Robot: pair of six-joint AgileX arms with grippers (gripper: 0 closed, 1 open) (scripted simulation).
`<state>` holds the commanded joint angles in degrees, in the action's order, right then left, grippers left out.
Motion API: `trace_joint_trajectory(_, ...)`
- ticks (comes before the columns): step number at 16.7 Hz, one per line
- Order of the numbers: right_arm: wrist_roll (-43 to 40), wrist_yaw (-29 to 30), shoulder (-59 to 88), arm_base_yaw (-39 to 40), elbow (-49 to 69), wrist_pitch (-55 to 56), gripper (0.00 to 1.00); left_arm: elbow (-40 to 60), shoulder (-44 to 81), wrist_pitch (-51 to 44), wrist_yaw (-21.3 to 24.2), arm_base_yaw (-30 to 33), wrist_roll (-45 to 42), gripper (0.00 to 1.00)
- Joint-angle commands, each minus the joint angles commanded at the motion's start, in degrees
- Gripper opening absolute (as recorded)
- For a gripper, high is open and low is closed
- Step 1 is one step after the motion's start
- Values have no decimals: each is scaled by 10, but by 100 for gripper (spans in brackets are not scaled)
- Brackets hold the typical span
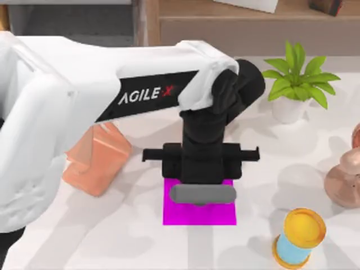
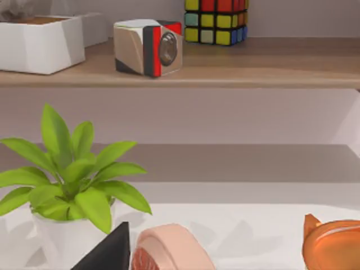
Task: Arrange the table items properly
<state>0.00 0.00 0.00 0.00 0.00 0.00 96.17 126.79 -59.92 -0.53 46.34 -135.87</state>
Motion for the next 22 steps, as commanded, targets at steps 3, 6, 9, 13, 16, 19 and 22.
trace_joint_trajectory(3, 0, 0, 0, 0, 0, 0, 100, -6, 4, 9, -1, 1, 0, 0)
trace_joint_trajectory(6, 0, 0, 0, 0, 0, 0, 100, -6, 4, 9, -1, 1, 0, 8)
trace_joint_trajectory(9, 0, 0, 0, 0, 0, 0, 100, -6, 4, 9, -1, 1, 0, 30)
trace_joint_trajectory(13, 0, 0, 0, 0, 0, 0, 100, -6, 4, 9, -1, 1, 0, 60)
trace_joint_trajectory(16, 0, 0, 0, 0, 0, 0, 100, -6, 4, 9, -1, 1, 0, 83)
trace_joint_trajectory(19, 0, 0, 0, 0, 0, 0, 100, -6, 4, 9, -1, 1, 0, 100)
trace_joint_trajectory(22, 0, 0, 0, 0, 0, 0, 100, -6, 4, 9, -1, 1, 0, 100)
